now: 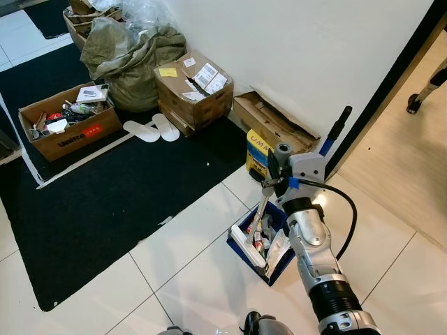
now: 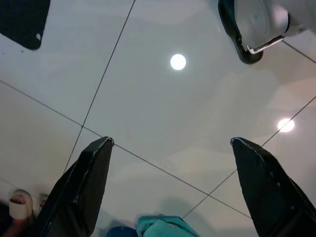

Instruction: Sweep floor

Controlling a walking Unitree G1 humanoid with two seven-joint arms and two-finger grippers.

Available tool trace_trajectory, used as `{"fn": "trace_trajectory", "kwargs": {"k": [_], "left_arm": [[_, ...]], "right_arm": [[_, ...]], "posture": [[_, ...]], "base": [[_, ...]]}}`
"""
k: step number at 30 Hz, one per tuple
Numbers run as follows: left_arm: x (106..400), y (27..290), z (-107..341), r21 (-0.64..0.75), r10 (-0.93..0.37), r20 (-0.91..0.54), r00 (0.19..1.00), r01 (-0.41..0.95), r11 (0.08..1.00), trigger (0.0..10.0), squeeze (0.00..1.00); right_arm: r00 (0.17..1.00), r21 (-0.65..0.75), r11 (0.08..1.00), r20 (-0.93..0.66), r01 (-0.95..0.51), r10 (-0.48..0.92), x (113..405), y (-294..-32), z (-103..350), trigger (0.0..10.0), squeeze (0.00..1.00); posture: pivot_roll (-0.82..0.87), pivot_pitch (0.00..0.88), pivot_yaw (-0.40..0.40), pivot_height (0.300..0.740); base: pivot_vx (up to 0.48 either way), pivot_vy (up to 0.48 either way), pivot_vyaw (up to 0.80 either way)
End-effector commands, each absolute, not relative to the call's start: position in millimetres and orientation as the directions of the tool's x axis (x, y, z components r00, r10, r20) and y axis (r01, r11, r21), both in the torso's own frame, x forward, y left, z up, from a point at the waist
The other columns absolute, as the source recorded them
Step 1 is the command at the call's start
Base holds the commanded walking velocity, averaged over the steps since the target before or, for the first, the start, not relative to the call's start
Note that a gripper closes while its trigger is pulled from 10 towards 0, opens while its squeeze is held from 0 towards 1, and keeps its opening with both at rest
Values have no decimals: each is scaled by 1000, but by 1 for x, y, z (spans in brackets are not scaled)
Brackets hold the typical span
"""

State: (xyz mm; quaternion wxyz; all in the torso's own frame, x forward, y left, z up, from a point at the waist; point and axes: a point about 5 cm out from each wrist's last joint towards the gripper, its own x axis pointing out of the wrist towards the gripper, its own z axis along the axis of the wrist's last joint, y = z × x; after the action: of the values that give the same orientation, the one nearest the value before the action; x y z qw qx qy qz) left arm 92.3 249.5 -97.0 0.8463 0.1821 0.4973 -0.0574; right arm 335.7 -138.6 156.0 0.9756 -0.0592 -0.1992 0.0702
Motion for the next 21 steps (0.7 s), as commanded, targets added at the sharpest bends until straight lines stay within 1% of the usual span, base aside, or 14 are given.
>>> {"fn": "trace_trajectory", "kwargs": {"k": [1, 16, 21], "left_arm": [[81, 257, -98, 250, 94, -880, 465, 286, 925, 10000, 0], [88, 254, -96, 249, 81, -870, 487, 290, 924, 10000, 0], [92, 251, -97, 247, 76, -866, 494, 290, 925, 10000, 0]], "right_arm": [[886, -165, 979, 426, -122, 182, 335, -135, 162, 10000, 0], [856, -195, 976, 483, -98, 183, 339, -139, 175, 10000, 0], [842, -189, 978, 511, -84, 171, 342, -141, 184, 10000, 0]], "posture": [[44, 271, 45, 740], [38, 254, 40, 740], [28, 225, 36, 740]], "base": [[0, 0, 0], [0, 0, 0], [0, 0, 0]]}}
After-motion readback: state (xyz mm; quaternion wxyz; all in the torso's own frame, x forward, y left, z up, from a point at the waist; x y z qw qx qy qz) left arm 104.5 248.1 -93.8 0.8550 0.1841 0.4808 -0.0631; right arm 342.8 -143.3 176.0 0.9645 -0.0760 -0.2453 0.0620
